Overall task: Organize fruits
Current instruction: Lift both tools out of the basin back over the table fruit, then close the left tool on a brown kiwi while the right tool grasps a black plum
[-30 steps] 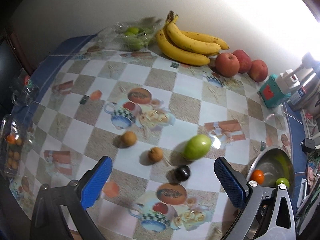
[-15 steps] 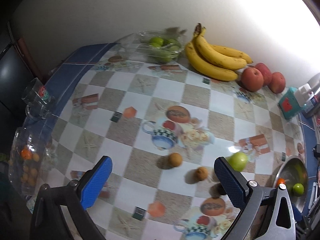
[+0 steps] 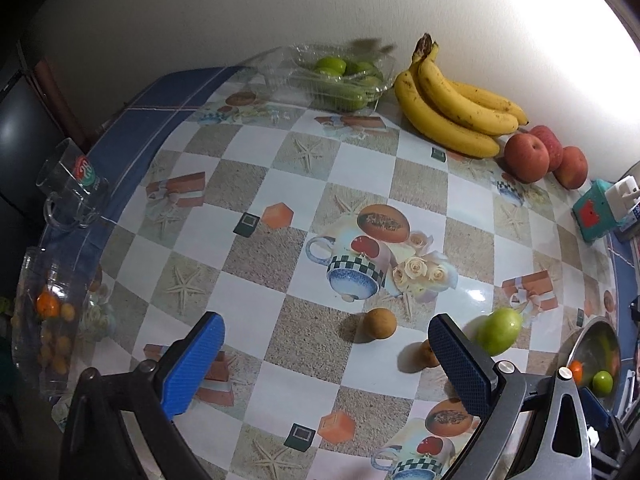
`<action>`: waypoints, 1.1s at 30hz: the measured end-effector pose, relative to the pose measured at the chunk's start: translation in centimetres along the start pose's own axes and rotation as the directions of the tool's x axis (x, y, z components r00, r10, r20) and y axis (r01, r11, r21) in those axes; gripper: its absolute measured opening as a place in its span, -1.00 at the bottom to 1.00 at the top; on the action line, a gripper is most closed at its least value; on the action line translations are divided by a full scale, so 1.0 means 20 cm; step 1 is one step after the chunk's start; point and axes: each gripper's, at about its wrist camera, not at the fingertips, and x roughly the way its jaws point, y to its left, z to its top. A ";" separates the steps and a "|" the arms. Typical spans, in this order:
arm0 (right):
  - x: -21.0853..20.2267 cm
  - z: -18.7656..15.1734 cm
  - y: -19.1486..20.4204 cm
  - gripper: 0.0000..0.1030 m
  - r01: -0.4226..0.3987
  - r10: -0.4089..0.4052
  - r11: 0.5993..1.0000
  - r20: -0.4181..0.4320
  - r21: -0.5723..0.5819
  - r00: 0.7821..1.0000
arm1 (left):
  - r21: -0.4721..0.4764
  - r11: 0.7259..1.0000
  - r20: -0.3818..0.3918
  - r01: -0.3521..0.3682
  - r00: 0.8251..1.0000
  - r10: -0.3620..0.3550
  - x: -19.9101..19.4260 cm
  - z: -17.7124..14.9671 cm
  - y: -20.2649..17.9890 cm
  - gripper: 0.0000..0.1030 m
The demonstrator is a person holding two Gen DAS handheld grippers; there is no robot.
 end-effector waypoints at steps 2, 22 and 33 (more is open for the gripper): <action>0.03 0.00 0.03 0.85 -0.004 0.003 1.000 -0.016 -0.006 1.000 | 0.010 1.000 -0.014 -0.008 1.000 0.008 0.04 0.00 -0.01 1.00; 0.42 0.00 0.17 0.85 0.028 -0.035 0.999 -0.191 -0.044 0.981 | 0.036 0.999 -0.116 0.016 0.993 -0.012 0.34 0.00 -0.03 1.00; 0.46 -0.02 0.22 0.85 0.071 -0.092 0.990 -0.186 -0.118 0.978 | 0.077 0.996 -0.100 0.054 0.994 -0.046 0.34 0.01 -0.06 1.00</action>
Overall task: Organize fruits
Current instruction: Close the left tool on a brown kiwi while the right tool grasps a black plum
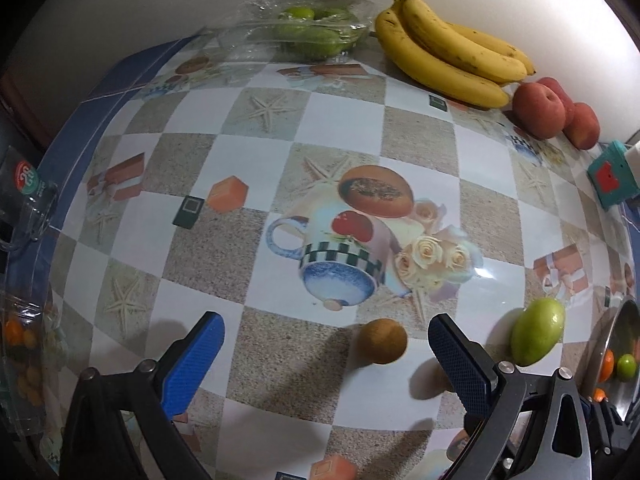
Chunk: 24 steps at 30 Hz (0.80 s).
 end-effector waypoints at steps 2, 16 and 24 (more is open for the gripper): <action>-0.01 0.00 0.01 0.83 -0.001 0.001 1.000 0.009 -0.008 1.000 | -0.009 1.000 -0.011 0.017 1.000 -0.017 0.00 0.00 -0.01 1.00; -0.04 -0.01 0.03 0.23 -0.019 0.020 0.999 0.025 -0.039 0.999 | 0.005 0.999 -0.025 0.054 0.998 -0.054 0.00 -0.02 -0.07 0.32; -0.03 -0.01 0.06 -0.05 -0.036 0.037 0.998 0.019 -0.057 0.999 | 0.004 0.997 -0.041 0.079 0.996 -0.078 0.02 -0.01 -0.09 -0.20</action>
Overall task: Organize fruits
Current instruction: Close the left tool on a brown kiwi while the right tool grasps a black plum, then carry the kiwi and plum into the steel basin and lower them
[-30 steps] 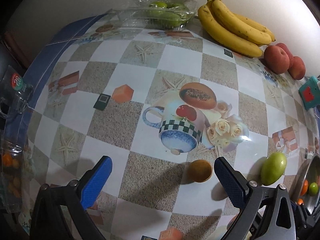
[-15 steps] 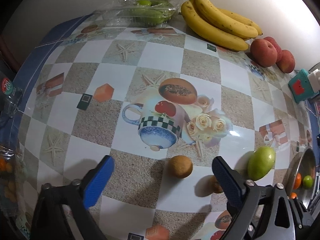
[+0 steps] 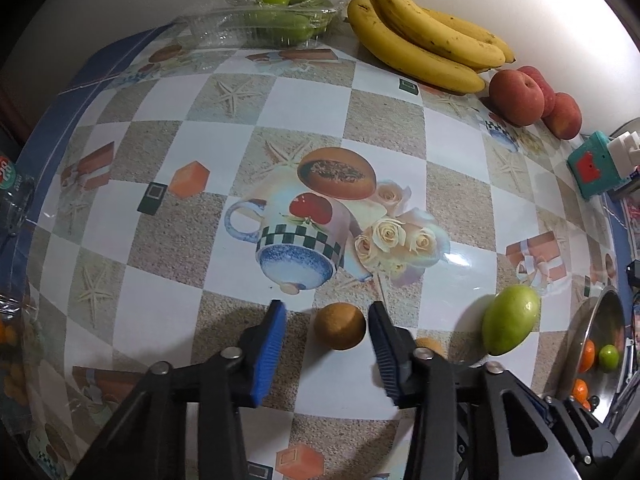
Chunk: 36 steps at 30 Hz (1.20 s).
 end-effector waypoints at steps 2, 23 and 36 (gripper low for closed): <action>0.00 0.00 0.00 -0.19 -0.001 0.001 1.000 0.000 0.001 1.000 | 0.005 1.000 -0.003 0.000 1.000 0.000 0.00 0.00 0.00 -0.26; -0.09 -0.03 -0.04 -0.47 -0.050 0.049 0.998 0.022 0.049 0.999 | 0.020 1.000 0.048 -0.014 0.999 0.013 -0.09 0.01 -0.04 -0.43; -0.34 0.00 -0.10 -0.47 -0.074 0.061 0.989 0.105 0.128 0.993 | 0.020 0.999 0.148 -0.040 0.988 0.037 -0.31 0.03 -0.07 -0.43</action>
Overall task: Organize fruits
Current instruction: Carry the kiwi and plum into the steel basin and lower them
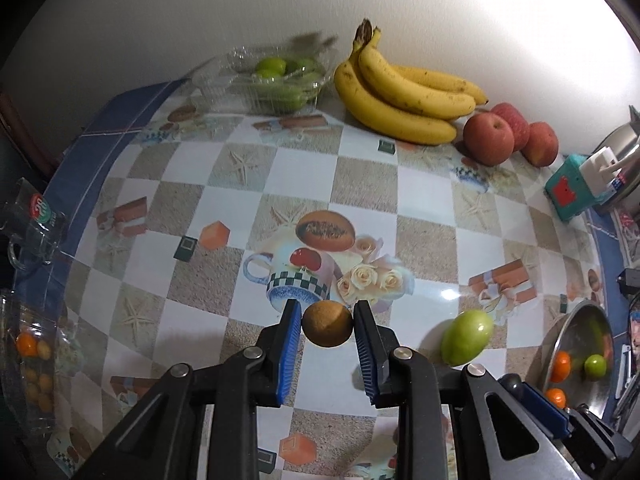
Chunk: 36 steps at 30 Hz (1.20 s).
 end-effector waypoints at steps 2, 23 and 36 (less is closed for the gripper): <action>-0.03 0.01 -0.03 -0.47 0.003 -0.003 1.000 0.014 0.012 1.000 | 0.000 1.000 0.015 -0.004 1.000 0.004 -0.03 0.00 -0.01 -0.43; -0.27 0.05 -0.46 -0.47 0.100 -0.115 0.982 0.090 0.158 0.989 | 0.105 0.988 0.107 0.110 0.987 -0.121 -0.29 0.05 -0.51 -0.43; -0.39 0.01 -0.74 -0.46 0.129 -0.166 0.952 0.117 0.276 0.979 | 0.264 0.955 0.105 0.138 0.980 -0.171 -0.33 -0.08 -0.81 -0.43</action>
